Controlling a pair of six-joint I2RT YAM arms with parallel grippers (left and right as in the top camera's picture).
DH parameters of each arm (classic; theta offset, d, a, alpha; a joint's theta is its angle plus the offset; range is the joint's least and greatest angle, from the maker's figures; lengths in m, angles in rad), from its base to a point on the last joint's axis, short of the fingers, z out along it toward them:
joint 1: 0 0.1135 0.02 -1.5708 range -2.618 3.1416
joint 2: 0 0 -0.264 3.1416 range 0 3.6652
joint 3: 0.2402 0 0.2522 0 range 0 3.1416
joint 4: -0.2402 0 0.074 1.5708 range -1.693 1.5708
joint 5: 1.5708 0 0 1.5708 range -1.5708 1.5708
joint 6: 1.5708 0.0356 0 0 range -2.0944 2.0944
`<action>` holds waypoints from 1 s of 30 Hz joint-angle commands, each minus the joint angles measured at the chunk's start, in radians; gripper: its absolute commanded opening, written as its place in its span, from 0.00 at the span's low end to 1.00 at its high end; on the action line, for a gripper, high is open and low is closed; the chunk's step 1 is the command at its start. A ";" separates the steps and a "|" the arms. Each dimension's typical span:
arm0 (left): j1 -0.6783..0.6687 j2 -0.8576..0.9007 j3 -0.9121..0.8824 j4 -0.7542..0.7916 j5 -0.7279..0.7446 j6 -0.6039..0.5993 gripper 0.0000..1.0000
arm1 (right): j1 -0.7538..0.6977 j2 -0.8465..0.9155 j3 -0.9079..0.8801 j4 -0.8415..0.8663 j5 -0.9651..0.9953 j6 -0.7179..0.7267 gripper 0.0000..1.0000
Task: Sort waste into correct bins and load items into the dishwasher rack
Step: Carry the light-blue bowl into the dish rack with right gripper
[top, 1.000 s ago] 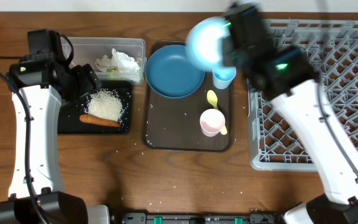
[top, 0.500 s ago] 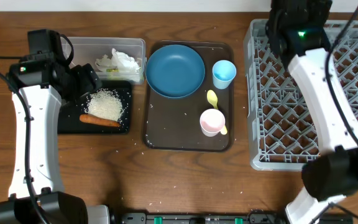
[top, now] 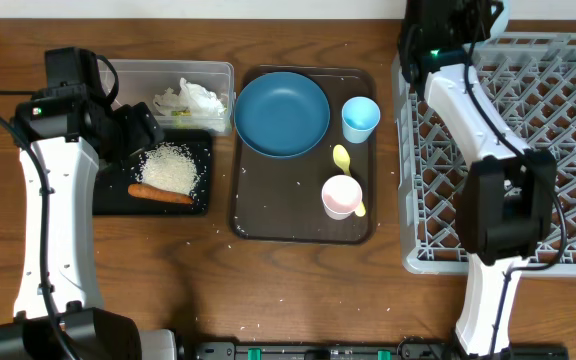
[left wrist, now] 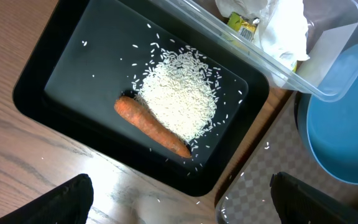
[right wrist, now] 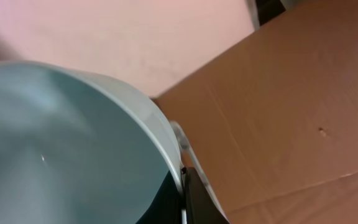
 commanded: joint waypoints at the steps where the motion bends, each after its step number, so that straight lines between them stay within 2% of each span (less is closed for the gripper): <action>1: 0.003 0.003 -0.013 -0.003 -0.009 0.005 0.94 | -0.032 0.034 -0.001 -0.004 0.077 -0.063 0.01; 14: 0.003 0.003 -0.013 -0.003 -0.009 0.005 0.94 | -0.035 0.138 -0.001 -0.033 0.076 -0.058 0.01; 23: 0.003 0.003 -0.013 -0.003 -0.008 0.005 0.94 | 0.029 0.138 -0.001 -0.101 0.074 -0.030 0.02; 26: 0.003 0.003 -0.013 -0.003 -0.009 0.005 0.94 | 0.059 0.138 -0.001 -0.136 0.074 -0.030 0.12; 30: 0.003 0.003 -0.013 -0.003 -0.009 0.005 0.94 | 0.099 0.138 -0.001 -0.165 0.074 -0.030 0.39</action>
